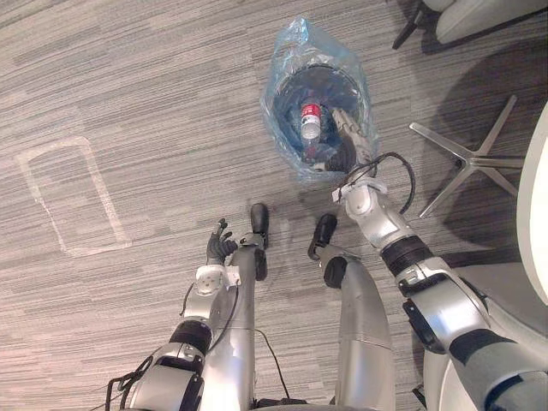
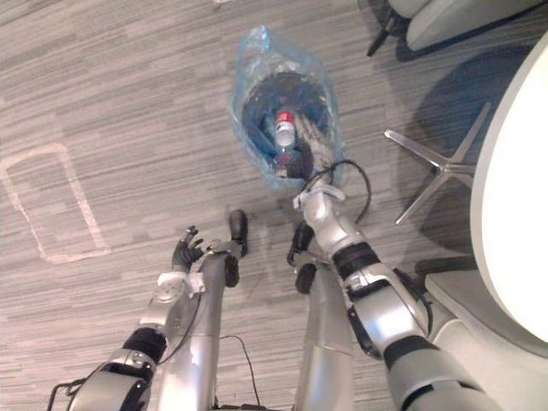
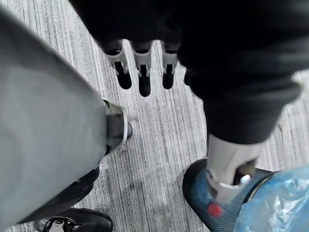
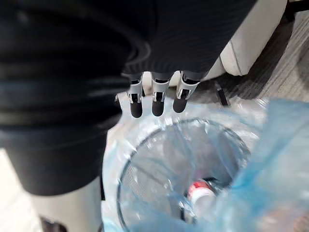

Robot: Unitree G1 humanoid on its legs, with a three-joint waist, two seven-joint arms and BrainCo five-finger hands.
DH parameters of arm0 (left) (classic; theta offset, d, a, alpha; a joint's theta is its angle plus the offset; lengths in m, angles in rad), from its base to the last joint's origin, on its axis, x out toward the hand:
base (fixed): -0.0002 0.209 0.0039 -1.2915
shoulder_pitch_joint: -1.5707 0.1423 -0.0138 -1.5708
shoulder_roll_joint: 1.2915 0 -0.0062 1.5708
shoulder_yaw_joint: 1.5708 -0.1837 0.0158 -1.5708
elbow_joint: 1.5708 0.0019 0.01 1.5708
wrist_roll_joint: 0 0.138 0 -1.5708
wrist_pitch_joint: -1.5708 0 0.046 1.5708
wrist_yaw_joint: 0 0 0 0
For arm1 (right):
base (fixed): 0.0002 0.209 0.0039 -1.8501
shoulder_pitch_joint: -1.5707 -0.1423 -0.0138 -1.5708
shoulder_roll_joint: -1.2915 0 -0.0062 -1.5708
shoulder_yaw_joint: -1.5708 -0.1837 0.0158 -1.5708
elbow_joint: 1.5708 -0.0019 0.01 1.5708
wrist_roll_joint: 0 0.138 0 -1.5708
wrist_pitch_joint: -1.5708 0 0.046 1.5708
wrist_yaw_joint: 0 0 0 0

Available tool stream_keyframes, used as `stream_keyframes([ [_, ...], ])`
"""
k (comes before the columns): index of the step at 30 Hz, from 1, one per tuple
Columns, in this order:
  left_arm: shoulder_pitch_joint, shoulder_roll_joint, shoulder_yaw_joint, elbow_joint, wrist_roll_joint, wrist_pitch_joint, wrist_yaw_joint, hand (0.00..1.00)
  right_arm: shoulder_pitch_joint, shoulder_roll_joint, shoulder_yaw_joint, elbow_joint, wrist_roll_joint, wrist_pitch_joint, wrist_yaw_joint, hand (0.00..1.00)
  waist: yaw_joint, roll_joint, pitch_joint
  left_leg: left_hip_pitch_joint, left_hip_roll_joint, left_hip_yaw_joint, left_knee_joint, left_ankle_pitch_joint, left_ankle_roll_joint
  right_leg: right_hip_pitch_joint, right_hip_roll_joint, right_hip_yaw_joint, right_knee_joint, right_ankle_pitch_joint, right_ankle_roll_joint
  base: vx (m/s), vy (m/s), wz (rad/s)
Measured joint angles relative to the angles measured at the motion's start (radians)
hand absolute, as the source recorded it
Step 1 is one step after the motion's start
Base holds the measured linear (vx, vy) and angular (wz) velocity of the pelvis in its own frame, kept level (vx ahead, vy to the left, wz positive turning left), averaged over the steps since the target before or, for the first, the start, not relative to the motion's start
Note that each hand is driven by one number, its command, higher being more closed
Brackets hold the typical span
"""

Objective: Gather rubbish on tea table into small bin, then transfer packed bag to large trash can.

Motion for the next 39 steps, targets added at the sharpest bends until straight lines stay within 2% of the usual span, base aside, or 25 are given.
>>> stream_keyframes([
  [5, -0.026, 0.009, 0.000, 0.008, -0.004, -0.020, 0.001, 0.00, -0.057, -0.001, -0.002, 0.106, -0.004, 0.019, 0.000, 0.00, 0.001, 0.000, 0.000, -0.048, -0.001, -0.010, -0.005, 0.011, -0.005, -0.041, -0.002, -0.013, 0.000, 0.000, 0.000, 0.00, -0.003, 0.08],
  [12, -0.049, 0.020, -0.003, -0.010, -0.070, -0.033, 0.002, 0.00, -0.129, -0.009, -0.025, 0.216, -0.004, 0.047, 0.000, 0.00, 0.004, 0.000, 0.000, -0.123, -0.037, -0.040, -0.028, 0.049, -0.017, -0.129, -0.032, -0.021, 0.047, -0.018, 0.005, -0.01, -0.006, 0.23],
  [13, -0.049, 0.020, -0.003, -0.017, -0.077, -0.037, 0.001, 0.00, -0.133, -0.008, -0.025, 0.222, -0.004, 0.049, 0.000, 1.00, 0.004, 0.001, 0.000, -0.134, -0.042, -0.052, -0.028, 0.054, -0.020, -0.139, -0.035, -0.022, 0.058, -0.023, 0.010, -0.03, -0.020, 0.31],
  [18, -0.050, 0.021, -0.004, -0.036, -0.107, -0.042, 0.001, 0.00, -0.156, -0.011, -0.024, 0.230, 0.004, 0.047, 0.002, 1.00, 0.005, 0.001, 0.000, -0.178, -0.054, -0.073, -0.028, 0.062, -0.018, -0.179, -0.052, -0.038, 0.095, -0.051, 0.013, -0.03, -0.019, 0.27],
  [27, -0.056, 0.019, -0.003, -0.051, -0.119, -0.041, 0.001, 0.00, -0.160, -0.005, -0.011, 0.211, 0.060, 0.043, 0.004, 1.00, 0.007, 0.001, 0.000, -0.202, -0.050, -0.081, -0.018, 0.076, -0.034, -0.206, -0.049, -0.037, 0.117, -0.052, 0.014, -0.03, -0.010, 0.02],
  [33, -0.055, 0.000, -0.003, -0.065, -0.116, -0.027, 0.001, 0.00, -0.054, 0.007, -0.013, 0.058, 0.105, 0.040, -0.005, 1.00, 0.007, 0.001, 0.000, -0.161, -0.038, -0.080, -0.001, 0.073, -0.027, -0.154, -0.036, -0.037, 0.111, -0.049, 0.009, -0.05, -0.009, -0.07],
  [39, -0.045, -0.023, -0.011, -0.073, -0.076, -0.010, -0.001, 0.00, 0.064, 0.067, -0.041, -0.118, 0.135, 0.030, -0.008, 1.00, 0.004, 0.000, -0.001, -0.069, -0.013, -0.067, -0.010, 0.065, -0.019, -0.058, -0.015, -0.037, 0.074, -0.046, 0.007, -0.06, -0.024, -0.10],
])
